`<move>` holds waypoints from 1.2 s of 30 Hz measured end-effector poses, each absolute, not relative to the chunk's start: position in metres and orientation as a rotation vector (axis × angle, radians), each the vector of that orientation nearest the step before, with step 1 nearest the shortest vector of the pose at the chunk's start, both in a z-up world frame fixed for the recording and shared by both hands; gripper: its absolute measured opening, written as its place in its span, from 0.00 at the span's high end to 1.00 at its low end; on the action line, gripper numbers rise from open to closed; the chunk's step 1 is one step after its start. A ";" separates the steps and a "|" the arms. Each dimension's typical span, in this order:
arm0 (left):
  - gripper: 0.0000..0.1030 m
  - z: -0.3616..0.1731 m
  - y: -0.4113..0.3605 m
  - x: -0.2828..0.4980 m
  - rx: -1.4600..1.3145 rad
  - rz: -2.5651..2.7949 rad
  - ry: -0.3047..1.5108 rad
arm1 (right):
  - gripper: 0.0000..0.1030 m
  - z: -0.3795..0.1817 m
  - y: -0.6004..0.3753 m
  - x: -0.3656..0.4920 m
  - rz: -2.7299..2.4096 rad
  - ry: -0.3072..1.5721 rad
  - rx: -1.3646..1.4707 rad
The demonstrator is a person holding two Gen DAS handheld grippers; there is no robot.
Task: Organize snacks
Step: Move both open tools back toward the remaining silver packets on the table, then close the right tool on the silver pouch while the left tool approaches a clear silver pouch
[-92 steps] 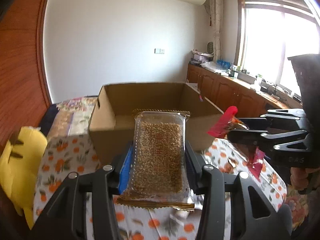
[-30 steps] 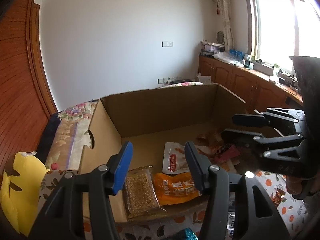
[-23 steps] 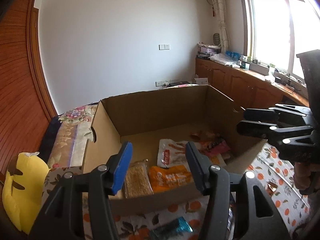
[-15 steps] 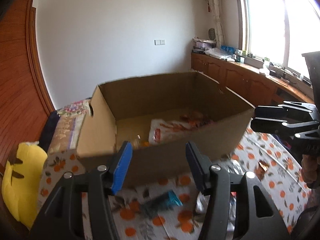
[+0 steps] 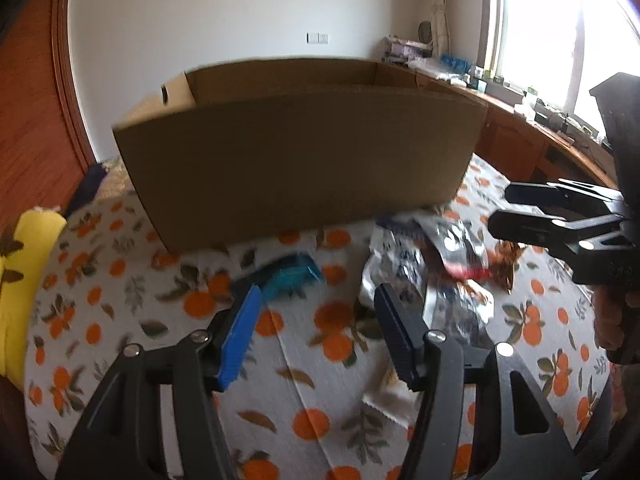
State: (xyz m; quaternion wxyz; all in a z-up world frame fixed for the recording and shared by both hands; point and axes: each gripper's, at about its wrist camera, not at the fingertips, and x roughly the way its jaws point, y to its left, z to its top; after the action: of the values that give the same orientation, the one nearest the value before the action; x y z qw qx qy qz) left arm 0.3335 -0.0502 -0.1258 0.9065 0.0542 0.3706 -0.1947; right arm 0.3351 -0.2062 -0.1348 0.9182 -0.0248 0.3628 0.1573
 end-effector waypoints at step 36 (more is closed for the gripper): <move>0.42 -0.130 -0.069 0.303 0.097 -0.433 0.784 | 0.45 -0.180 -0.197 0.375 0.276 0.885 -0.095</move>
State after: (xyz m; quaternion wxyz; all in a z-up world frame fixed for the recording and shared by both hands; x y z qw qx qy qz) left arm 0.3031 -0.0689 -0.1297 0.9002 0.0468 0.3790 -0.2093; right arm 0.3745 -0.1969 -0.1797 0.8933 -0.0456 0.4268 0.1332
